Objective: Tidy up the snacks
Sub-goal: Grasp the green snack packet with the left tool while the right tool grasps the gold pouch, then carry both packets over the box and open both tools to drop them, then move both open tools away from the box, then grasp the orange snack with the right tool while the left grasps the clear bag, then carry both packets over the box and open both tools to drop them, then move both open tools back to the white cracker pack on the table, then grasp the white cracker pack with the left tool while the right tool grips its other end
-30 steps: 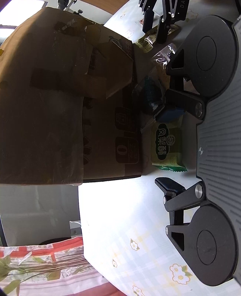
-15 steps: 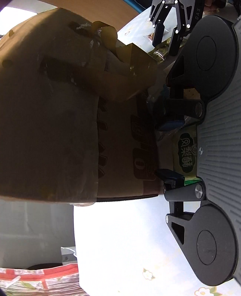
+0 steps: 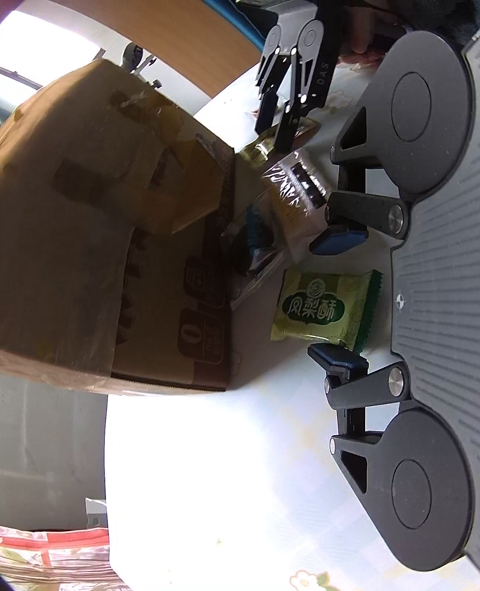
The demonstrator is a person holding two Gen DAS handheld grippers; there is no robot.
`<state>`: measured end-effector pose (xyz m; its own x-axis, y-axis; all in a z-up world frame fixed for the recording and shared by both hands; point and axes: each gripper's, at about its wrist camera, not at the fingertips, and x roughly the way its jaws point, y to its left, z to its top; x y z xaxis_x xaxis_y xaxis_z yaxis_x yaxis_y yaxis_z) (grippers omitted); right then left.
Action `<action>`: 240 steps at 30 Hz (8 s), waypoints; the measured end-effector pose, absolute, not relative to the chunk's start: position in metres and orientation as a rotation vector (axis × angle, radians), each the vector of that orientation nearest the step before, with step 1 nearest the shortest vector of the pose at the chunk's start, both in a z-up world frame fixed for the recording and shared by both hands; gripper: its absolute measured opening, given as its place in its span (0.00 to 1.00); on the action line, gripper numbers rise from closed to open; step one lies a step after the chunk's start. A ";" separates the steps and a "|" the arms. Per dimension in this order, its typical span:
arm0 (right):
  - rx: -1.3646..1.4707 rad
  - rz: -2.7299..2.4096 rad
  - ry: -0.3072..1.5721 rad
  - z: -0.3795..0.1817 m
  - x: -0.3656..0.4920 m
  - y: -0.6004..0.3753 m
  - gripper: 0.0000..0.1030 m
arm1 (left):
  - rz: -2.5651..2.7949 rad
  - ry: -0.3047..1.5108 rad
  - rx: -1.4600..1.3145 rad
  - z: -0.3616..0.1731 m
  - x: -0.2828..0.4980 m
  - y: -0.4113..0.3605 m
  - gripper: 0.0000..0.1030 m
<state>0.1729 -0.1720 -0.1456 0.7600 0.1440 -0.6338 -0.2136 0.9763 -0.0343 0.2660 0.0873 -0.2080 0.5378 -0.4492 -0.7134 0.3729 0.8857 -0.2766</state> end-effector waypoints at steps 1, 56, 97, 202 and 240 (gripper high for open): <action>-0.106 0.195 0.680 -0.146 0.173 -0.172 0.52 | -0.495 0.875 -0.078 -0.208 0.265 0.084 0.56; -0.056 0.246 0.297 0.029 0.270 -0.199 0.51 | -0.356 0.374 0.037 -0.036 0.378 -0.085 0.40; -0.019 0.074 0.622 -0.131 0.158 -0.240 0.39 | -0.338 0.604 -0.008 -0.132 0.280 0.029 0.59; 0.078 0.187 0.262 0.013 0.187 -0.215 0.42 | -0.372 0.410 -0.030 -0.044 0.311 -0.012 0.63; -0.333 0.509 0.748 -0.142 0.161 -0.123 0.74 | -0.341 0.919 -0.313 -0.238 0.284 0.023 0.58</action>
<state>0.1610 -0.1233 -0.1419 0.6214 0.3185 -0.7158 -0.5488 0.8290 -0.1075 0.2841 0.0228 -0.2382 0.5607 -0.4153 -0.7163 0.1523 0.9021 -0.4039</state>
